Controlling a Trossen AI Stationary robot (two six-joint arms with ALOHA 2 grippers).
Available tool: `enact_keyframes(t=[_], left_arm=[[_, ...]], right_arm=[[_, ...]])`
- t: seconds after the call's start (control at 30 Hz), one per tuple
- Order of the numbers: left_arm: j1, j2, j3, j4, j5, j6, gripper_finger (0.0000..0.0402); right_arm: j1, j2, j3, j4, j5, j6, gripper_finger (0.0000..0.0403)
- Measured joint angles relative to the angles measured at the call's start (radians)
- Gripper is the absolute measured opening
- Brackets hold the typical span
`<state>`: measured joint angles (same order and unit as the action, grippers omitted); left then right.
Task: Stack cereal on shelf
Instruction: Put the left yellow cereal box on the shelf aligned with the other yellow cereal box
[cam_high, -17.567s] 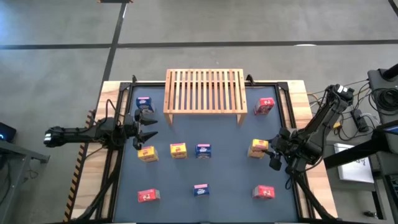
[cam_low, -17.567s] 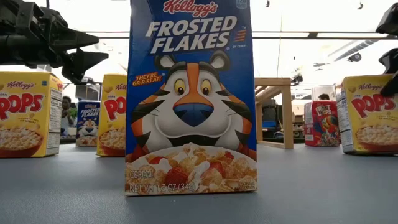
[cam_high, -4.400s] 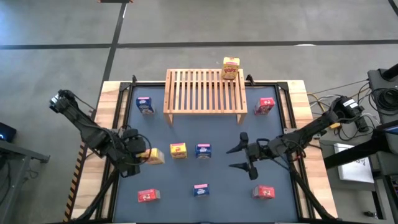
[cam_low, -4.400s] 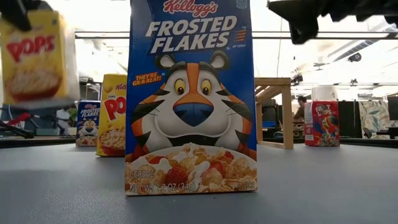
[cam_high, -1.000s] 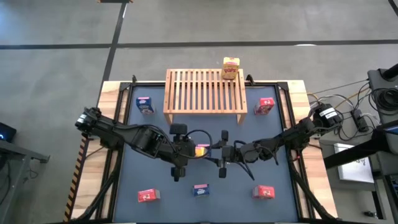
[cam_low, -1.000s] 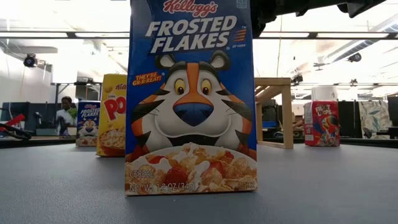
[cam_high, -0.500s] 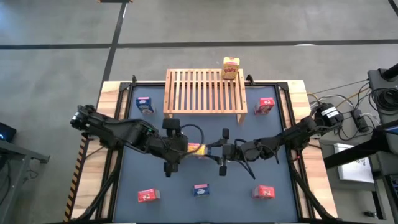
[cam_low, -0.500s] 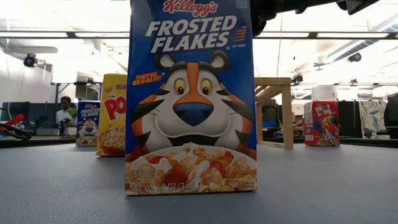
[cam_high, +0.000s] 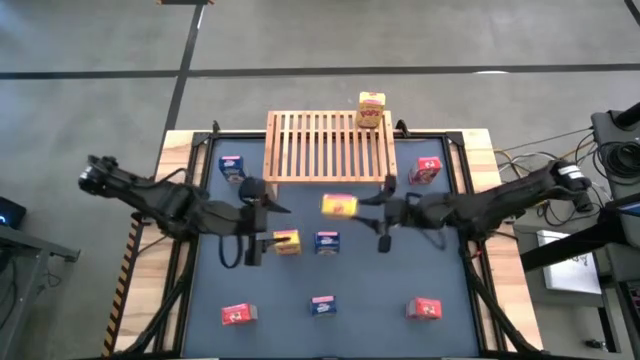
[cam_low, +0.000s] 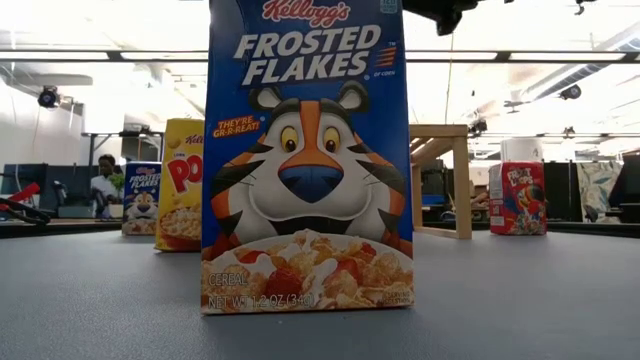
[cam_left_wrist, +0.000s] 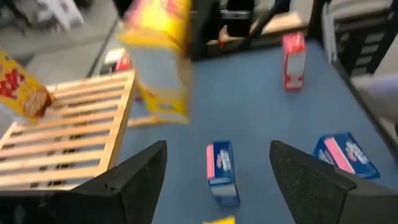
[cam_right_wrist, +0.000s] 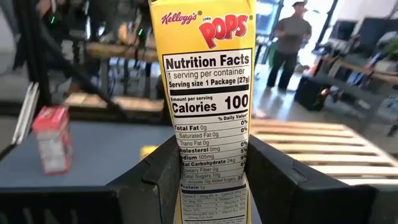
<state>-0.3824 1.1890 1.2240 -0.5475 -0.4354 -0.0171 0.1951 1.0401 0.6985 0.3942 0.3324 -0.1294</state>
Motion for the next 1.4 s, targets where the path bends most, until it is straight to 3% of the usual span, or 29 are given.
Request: enact_keyframes(t=[0.13, 0.27, 0.37, 0.47, 0.63, 0.87, 1.1, 1.4], left_arm=[[0.0, -0.116, -0.231, 0.303, 0.023, 0.082, 0.0267], [0.005, -0.18, -0.445, 0.693, 0.137, 0.201, 0.0267], [0.01, -0.203, -0.56, 0.921, 0.19, 0.258, 0.0267], [0.029, -0.206, -0.632, 1.045, 0.19, 0.281, 0.0267], [0.074, -0.193, -0.664, 1.086, 0.19, 0.277, 0.0267], [0.131, -0.16, -0.645, 1.078, 0.194, 0.267, 0.0267], [0.181, -0.121, -0.608, 1.079, 0.286, 0.267, 0.0267], [0.213, -0.005, -0.526, 1.08, 0.29, 0.267, 0.0267]], right_arm=[[-0.117, -0.161, -0.071, 0.003, -0.111, 0.002, 0.0154], [-0.27, -0.298, -0.14, 0.004, -0.241, 0.04, 0.0152], [-0.387, -0.373, -0.187, 0.002, -0.301, 0.074, 0.0149], [-0.498, -0.416, -0.221, 0.001, -0.376, 0.094, 0.0151], [-0.666, -0.398, -0.231, 0.006, -0.54, 0.114, 0.0151], [-0.891, -0.275, -0.212, 0.006, -0.771, 0.126, 0.015], [-1.049, -0.13, -0.164, 0.074, -1.036, 0.158, 0.015], [-1.126, 0.023, -0.163, 0.171, -1.088, 0.116, 0.015]])
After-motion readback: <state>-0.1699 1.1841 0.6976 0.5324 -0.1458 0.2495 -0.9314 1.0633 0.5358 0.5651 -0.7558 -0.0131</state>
